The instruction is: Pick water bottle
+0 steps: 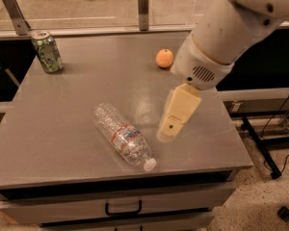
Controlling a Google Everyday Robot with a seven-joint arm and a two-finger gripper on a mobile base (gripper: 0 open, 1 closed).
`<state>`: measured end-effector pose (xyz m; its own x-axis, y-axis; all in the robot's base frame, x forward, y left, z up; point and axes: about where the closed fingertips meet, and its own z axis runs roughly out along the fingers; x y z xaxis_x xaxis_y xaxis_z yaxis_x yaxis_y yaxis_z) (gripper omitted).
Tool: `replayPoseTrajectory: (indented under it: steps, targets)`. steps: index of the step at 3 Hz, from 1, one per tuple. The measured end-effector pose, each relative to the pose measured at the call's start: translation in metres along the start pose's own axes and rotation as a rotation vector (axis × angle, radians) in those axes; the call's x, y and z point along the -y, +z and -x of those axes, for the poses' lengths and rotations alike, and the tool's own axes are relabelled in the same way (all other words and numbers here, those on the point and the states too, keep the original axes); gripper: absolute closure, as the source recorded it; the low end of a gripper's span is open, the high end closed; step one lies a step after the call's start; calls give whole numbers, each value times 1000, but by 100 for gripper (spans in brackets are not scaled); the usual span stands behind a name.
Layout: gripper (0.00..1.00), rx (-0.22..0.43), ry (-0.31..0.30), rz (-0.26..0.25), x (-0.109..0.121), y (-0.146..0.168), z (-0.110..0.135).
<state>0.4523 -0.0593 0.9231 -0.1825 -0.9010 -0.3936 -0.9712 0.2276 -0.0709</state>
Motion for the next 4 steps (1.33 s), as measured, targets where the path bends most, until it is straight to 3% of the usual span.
replayPoseTrajectory:
  steps: [1,3,4]
  targets:
    - [0,30,31,42,-14,28,36]
    - [0,42,128,97,-42,80,77]
    - [17,48,163,84,-44,105,83]
